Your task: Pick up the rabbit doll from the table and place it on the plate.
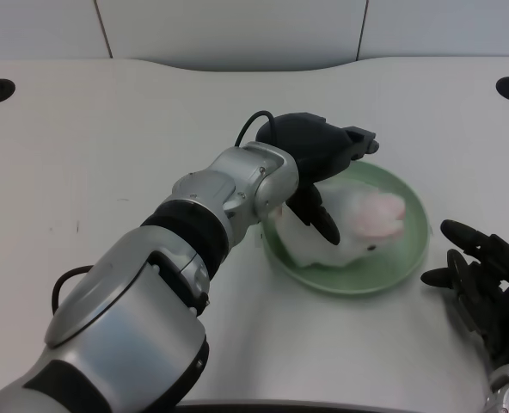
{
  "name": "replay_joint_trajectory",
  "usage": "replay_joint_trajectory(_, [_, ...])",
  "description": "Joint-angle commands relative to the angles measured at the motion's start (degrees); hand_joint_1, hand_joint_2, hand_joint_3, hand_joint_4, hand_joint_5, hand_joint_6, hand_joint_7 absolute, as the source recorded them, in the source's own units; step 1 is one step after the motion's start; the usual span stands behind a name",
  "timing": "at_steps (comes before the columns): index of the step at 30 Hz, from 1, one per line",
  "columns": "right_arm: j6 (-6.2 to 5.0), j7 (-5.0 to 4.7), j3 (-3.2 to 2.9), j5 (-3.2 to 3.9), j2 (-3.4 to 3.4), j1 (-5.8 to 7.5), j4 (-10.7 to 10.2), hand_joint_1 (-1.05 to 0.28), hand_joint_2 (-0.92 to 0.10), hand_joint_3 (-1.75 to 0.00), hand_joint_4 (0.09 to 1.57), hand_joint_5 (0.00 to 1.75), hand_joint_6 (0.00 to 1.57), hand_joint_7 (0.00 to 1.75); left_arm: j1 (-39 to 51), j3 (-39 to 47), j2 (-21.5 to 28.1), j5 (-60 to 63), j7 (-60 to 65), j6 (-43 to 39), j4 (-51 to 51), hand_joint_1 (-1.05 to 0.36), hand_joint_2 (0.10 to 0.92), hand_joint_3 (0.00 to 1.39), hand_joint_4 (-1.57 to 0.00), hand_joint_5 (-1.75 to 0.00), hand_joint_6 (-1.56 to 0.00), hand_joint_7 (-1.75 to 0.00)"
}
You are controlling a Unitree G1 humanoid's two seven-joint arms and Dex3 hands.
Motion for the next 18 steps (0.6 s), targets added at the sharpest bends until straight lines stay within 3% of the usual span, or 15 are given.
replay_joint_trajectory(1, [-0.33, 0.03, -0.48, 0.5, -0.65, 0.74, -0.2, -0.36, -0.92, -0.3, 0.83, 1.04, 0.88, 0.33, -0.3, -0.1, 0.7, 0.3, -0.3, 0.1, 0.3, -1.0, 0.92, 0.02, 0.0, -0.1, 0.0, -0.14])
replay_joint_trajectory(4, [-0.48, 0.35, -0.54, 0.6, -0.7, 0.73, -0.2, -0.35, -0.92, -0.31, 0.83, 1.04, 0.88, 0.33, -0.1, -0.1, 0.8, 0.3, -0.2, 0.7, 0.4, -0.99, 0.921, 0.04, 0.0, -0.15, 0.0, -0.14])
replay_joint_trajectory(9, [-0.09, 1.8, -1.15, 1.59, -0.63, 0.61, 0.0, -0.36, -0.92, -0.32, 0.82, 1.03, 0.87, 0.33, 0.0, 1.1, 2.2, -0.8, -1.1, 1.3, 0.3, -0.97, 0.921, 0.04, 0.0, -0.18, 0.0, -0.14])
replay_joint_trajectory(12, [-0.19, 1.61, -1.07, 1.19, -0.99, 0.54, 0.2, -0.36, -0.92, -0.31, 0.82, 1.03, 0.88, 0.33, 0.7, 4.0, 4.7, -3.4, -1.1, -0.5, -0.5, -0.91, 0.92, 0.03, 0.0, -0.34, 0.0, -0.28])
replay_joint_trajectory(13, [-0.27, 1.94, -1.18, 1.35, -1.03, 0.49, 0.3, -0.36, -0.92, -0.31, 0.82, 1.03, 0.88, 0.32, 1.1, 5.3, 5.5, -4.7, -1.3, -1.2, -0.8, -0.9, 0.919, 0.03, 0.0, -0.39, 0.0, -0.32])
replay_joint_trajectory(18, [-0.17, 1.01, -1.08, 0.63, -1.36, 0.2, 0.4, -0.35, -0.92, -0.32, 0.82, 1.03, 0.87, 0.32, 3.5, 9.0, 9.3, -8.7, -2.9, -4.6, -2.5, -0.88, 0.92, 0.03, 0.0, -0.53, 0.0, -0.43])
